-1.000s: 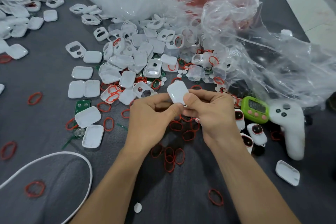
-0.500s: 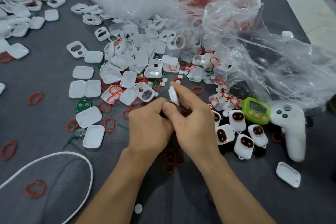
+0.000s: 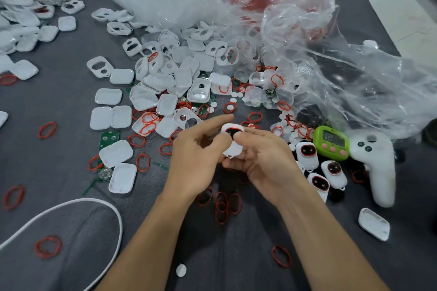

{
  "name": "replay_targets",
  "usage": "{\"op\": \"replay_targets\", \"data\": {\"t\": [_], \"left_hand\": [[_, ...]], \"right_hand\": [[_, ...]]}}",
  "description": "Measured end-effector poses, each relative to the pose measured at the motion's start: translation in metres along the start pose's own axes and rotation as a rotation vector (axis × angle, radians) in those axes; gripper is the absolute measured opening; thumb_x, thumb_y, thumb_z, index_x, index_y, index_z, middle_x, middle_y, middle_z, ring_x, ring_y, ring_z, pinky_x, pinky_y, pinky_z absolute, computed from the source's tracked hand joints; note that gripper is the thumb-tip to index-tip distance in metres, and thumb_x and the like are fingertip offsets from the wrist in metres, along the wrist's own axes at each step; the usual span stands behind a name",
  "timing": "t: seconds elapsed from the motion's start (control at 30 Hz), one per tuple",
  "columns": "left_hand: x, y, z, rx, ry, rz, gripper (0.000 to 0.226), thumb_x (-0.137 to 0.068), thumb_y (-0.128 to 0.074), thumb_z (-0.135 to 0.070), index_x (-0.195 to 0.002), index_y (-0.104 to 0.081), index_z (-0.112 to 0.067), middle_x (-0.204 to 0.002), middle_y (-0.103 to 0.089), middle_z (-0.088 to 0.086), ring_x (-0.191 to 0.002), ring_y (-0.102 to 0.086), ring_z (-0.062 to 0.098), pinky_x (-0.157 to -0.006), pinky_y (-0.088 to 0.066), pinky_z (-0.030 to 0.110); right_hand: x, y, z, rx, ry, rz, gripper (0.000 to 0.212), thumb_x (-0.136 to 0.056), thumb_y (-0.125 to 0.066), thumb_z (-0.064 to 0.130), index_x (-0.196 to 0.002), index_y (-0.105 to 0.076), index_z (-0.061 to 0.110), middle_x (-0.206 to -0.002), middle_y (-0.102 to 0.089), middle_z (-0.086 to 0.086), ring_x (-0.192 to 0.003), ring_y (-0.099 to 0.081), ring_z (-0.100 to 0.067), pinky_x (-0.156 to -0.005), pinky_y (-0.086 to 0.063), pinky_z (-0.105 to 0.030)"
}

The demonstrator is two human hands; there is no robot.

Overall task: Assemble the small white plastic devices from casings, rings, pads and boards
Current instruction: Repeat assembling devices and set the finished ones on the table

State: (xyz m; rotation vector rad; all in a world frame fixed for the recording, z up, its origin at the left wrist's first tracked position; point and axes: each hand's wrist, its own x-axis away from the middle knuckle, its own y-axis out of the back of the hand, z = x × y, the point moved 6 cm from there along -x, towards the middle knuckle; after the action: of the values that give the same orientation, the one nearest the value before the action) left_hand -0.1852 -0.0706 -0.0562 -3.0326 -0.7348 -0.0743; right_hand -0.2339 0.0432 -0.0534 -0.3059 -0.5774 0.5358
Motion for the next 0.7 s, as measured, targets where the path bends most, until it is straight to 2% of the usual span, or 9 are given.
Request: {"op": "replay_targets", "data": {"t": [0.07, 0.17, 0.27, 0.4, 0.47, 0.57, 0.63, 0.7], "left_hand": [[-0.0001, -0.0020, 0.0009, -0.023, 0.009, 0.011, 0.034, -0.078, -0.061, -0.023, -0.101, -0.081, -0.039, -0.070, -0.071, -0.018, -0.066, -0.063, -0.001, -0.063, -0.049, 0.016], [-0.0018, -0.0009, 0.0031, 0.052, 0.062, -0.031, 0.027, -0.072, -0.066, -0.030, -0.092, -0.083, -0.036, -0.071, -0.075, -0.010, -0.061, -0.062, 0.001, -0.054, -0.046, 0.015], [-0.0041, 0.0009, 0.0057, 0.069, 0.097, -0.081, 0.021, -0.071, -0.074, -0.026, -0.085, -0.083, -0.038, -0.075, -0.078, -0.003, -0.064, -0.065, 0.006, -0.056, -0.052, 0.021], [-0.0038, 0.0002, 0.0091, 0.078, 0.115, -0.078, 0.024, -0.070, -0.069, -0.026, -0.086, -0.084, -0.036, -0.079, -0.079, -0.002, -0.070, -0.070, 0.009, -0.061, -0.056, 0.025], [-0.0028, -0.0008, 0.0098, 0.107, 0.123, -0.052, 0.029, -0.074, -0.060, -0.023, -0.090, -0.084, -0.028, -0.074, -0.077, 0.006, -0.063, -0.067, 0.013, -0.055, -0.053, 0.026], [-0.0015, -0.0046, 0.0081, 0.206, 0.115, 0.022, 0.031, -0.079, -0.055, -0.018, -0.094, -0.082, -0.014, -0.055, -0.063, 0.017, -0.044, -0.056, 0.022, -0.046, -0.046, 0.025], [-0.0016, -0.0057, 0.0074, 0.226, 0.115, 0.041, 0.032, -0.078, -0.054, -0.015, -0.095, -0.082, -0.012, -0.054, -0.059, 0.023, -0.040, -0.056, 0.027, -0.044, -0.046, 0.026], [-0.0020, -0.0056, 0.0065, 0.220, 0.108, 0.039, 0.032, -0.080, -0.054, -0.011, -0.096, -0.081, -0.013, -0.056, -0.057, 0.031, -0.040, -0.055, 0.028, -0.045, -0.046, 0.028]], "right_hand": [[-0.0004, -0.0029, -0.0015, 0.041, -0.021, 0.075, 0.041, -0.098, -0.045, -0.004, -0.083, -0.081, 0.009, -0.082, -0.074, -0.015, -0.067, -0.072, -0.023, -0.058, -0.059, -0.032], [-0.0005, -0.0025, -0.0010, 0.099, -0.029, 0.139, 0.038, -0.089, -0.044, -0.011, -0.091, -0.078, 0.006, -0.082, -0.071, -0.019, -0.070, -0.071, -0.023, -0.062, -0.060, -0.032], [-0.0010, -0.0020, -0.0033, 0.185, -0.011, 0.173, 0.044, -0.086, -0.040, -0.020, -0.097, -0.076, 0.004, -0.084, -0.069, -0.020, -0.073, -0.069, -0.024, -0.065, -0.060, -0.030], [-0.0013, -0.0027, -0.0072, 0.180, -0.012, 0.170, 0.041, -0.086, -0.044, -0.023, -0.098, -0.073, 0.003, -0.081, -0.069, -0.017, -0.069, -0.069, -0.021, -0.063, -0.058, -0.027], [-0.0023, -0.0025, -0.0066, 0.163, -0.006, 0.147, 0.037, -0.087, -0.043, -0.023, -0.098, -0.071, -0.001, -0.078, -0.069, -0.016, -0.065, -0.067, -0.020, -0.060, -0.057, -0.026], [-0.0054, -0.0001, -0.0063, 0.142, 0.005, 0.057, 0.035, -0.084, -0.041, -0.025, -0.101, -0.067, -0.008, -0.080, -0.068, -0.022, -0.056, -0.061, -0.023, -0.050, -0.049, -0.026], [-0.0067, 0.0000, -0.0065, 0.158, 0.014, 0.027, 0.032, -0.084, -0.043, -0.024, -0.099, -0.066, -0.010, -0.079, -0.067, -0.023, -0.053, -0.057, -0.024, -0.046, -0.043, -0.026], [-0.0067, -0.0013, -0.0057, 0.201, 0.030, 0.038, 0.025, -0.087, -0.048, -0.020, -0.100, -0.067, -0.008, -0.074, -0.068, -0.017, -0.055, -0.056, -0.023, -0.047, -0.043, -0.026]]}}
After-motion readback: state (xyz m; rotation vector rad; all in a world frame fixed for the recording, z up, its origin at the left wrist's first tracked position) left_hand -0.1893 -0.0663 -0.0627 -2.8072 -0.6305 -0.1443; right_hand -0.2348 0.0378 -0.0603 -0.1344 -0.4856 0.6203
